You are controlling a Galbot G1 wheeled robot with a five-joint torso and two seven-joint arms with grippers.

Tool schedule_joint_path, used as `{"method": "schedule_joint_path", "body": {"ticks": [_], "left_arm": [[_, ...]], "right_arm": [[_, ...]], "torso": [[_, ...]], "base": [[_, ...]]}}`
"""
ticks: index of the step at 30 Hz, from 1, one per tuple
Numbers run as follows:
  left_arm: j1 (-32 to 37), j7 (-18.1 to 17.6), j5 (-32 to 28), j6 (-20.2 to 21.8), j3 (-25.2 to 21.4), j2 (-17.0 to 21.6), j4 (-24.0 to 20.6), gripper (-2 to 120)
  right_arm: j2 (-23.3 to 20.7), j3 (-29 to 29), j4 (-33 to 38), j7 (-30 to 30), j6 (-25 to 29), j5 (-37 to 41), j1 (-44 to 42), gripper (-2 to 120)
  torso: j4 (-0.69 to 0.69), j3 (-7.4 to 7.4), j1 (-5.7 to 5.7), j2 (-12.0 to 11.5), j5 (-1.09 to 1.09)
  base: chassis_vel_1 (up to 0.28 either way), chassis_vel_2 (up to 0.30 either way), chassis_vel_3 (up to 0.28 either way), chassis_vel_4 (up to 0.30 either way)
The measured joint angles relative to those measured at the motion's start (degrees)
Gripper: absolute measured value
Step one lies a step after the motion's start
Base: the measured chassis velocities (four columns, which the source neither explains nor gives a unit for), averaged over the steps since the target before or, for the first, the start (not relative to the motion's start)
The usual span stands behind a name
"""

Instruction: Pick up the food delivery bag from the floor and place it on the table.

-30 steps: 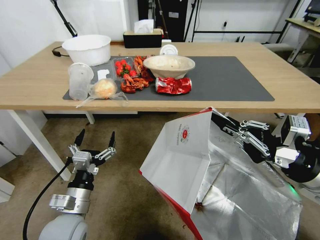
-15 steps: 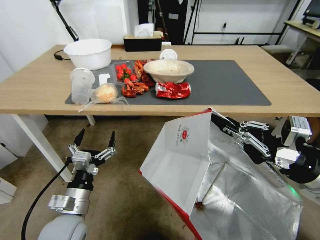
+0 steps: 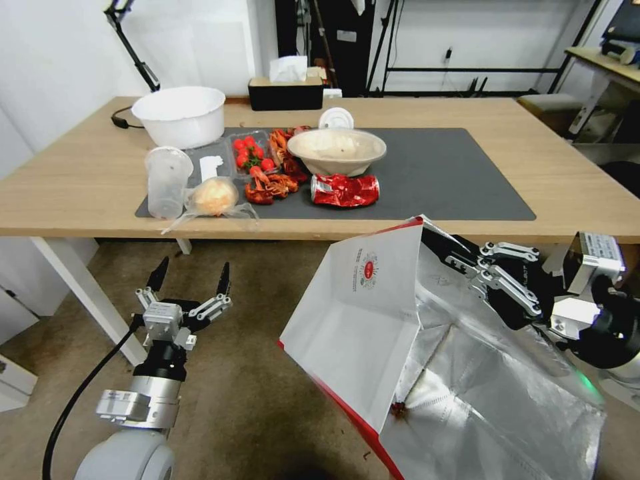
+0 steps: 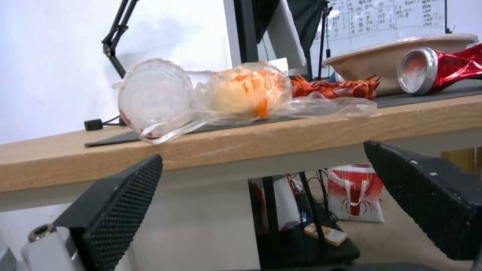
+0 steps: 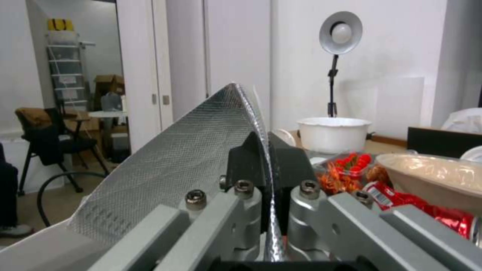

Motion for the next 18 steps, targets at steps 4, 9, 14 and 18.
{"method": "schedule_joint_path", "body": {"ticks": [4,9,14,18], "left_arm": [[0.0,0.0,0.0,0.0,0.0,0.0,0.0,100],[0.0,-0.1,0.1,0.1,0.1,0.0,0.0,100],[0.0,-0.1,0.1,0.1,0.1,0.0,0.3,100],[-0.1,-0.1,0.2,0.3,0.2,-0.1,0.3,100]], "right_arm": [[0.2,0.1,0.2,0.1,0.0,0.0,-0.1,0],[0.2,0.1,0.5,0.1,0.0,-0.1,-0.3,0],[0.1,0.2,0.6,0.3,0.0,-0.1,-0.2,0],[0.3,0.2,0.7,0.2,0.0,-0.3,-0.4,0]], "torso": [[0.00,0.63,0.36,1.0,0.00],[0.00,1.21,0.76,2.0,0.00],[0.00,2.08,1.31,3.4,0.00],[0.00,2.65,1.70,4.4,0.00]], "base": [[0.000,0.000,0.000,0.000],[0.000,0.000,0.000,0.000],[0.000,0.000,0.000,0.000],[0.000,0.000,0.000,0.000]]}}
